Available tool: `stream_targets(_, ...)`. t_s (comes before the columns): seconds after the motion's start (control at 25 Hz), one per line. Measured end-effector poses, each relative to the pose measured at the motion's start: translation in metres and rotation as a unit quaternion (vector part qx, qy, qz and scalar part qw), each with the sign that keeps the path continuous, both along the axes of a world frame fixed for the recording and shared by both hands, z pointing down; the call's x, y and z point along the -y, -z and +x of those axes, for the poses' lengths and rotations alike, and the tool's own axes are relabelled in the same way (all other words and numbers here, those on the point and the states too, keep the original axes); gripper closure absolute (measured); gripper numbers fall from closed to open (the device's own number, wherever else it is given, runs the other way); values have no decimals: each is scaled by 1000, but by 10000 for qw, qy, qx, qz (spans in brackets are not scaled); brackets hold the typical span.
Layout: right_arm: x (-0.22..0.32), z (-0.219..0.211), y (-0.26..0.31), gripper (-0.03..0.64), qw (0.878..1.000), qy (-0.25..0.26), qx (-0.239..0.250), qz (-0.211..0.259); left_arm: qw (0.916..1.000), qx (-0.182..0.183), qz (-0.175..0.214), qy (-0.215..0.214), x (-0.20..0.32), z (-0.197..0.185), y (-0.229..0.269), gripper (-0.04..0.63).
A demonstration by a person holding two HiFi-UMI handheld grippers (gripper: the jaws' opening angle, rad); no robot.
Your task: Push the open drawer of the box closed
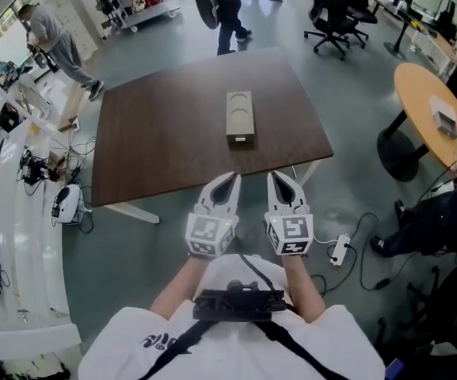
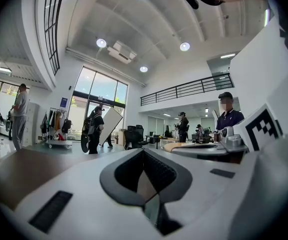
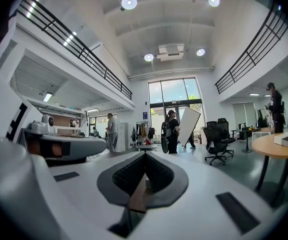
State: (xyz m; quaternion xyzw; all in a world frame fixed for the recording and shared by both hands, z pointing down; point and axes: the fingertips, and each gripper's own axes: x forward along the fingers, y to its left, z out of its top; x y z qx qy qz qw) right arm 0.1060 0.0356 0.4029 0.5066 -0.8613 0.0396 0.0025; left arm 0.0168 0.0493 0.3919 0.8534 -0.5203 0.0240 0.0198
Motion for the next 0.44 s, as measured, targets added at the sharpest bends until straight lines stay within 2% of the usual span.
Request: stream_targets(0.44, 15, 2, -6, 611, 10000, -44, -33, -55, 9999, 61, -137, -32, 14, 0, -13, 584)
